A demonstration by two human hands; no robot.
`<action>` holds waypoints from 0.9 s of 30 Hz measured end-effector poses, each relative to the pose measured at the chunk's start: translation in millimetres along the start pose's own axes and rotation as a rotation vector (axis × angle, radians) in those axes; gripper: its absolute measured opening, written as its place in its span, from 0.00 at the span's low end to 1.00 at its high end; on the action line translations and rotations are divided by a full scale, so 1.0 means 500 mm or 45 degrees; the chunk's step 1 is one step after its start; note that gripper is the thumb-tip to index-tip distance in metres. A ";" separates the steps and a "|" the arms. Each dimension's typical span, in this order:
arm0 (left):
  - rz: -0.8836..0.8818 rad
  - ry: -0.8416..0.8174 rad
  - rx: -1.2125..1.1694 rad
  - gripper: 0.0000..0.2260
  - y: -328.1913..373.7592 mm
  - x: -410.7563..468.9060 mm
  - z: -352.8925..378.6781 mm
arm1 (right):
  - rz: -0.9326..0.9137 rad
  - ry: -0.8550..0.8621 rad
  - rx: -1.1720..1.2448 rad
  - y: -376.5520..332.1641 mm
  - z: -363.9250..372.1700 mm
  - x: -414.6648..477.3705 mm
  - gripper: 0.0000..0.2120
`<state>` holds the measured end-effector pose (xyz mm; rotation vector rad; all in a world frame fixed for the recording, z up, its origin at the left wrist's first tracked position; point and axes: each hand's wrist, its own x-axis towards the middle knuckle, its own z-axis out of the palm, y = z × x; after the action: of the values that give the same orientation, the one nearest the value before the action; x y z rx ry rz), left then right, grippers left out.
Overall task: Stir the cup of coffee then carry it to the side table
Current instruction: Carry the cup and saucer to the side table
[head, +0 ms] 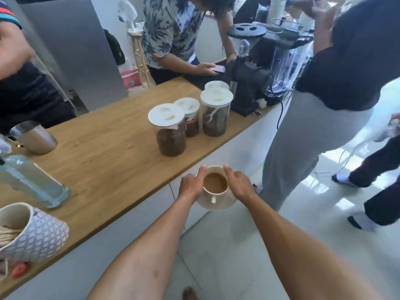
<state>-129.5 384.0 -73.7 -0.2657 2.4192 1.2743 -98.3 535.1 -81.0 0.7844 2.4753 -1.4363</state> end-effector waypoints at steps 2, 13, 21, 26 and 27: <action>0.011 -0.041 0.076 0.32 0.015 -0.033 0.041 | 0.029 0.028 0.020 0.039 -0.038 -0.029 0.41; 0.165 -0.344 0.199 0.41 0.057 -0.239 0.295 | 0.170 0.325 0.217 0.297 -0.235 -0.229 0.38; 0.364 -0.605 0.327 0.35 0.093 -0.387 0.481 | 0.362 0.552 0.245 0.475 -0.372 -0.374 0.40; 0.456 -0.741 0.384 0.41 0.119 -0.482 0.591 | 0.440 0.707 0.315 0.567 -0.446 -0.466 0.41; 0.484 -0.767 0.402 0.40 0.123 -0.503 0.610 | 0.472 0.741 0.324 0.585 -0.458 -0.486 0.42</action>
<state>154.1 666.2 -76.3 0.6069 2.1320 0.9052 285.0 759.3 -86.2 1.8295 2.3270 -1.5545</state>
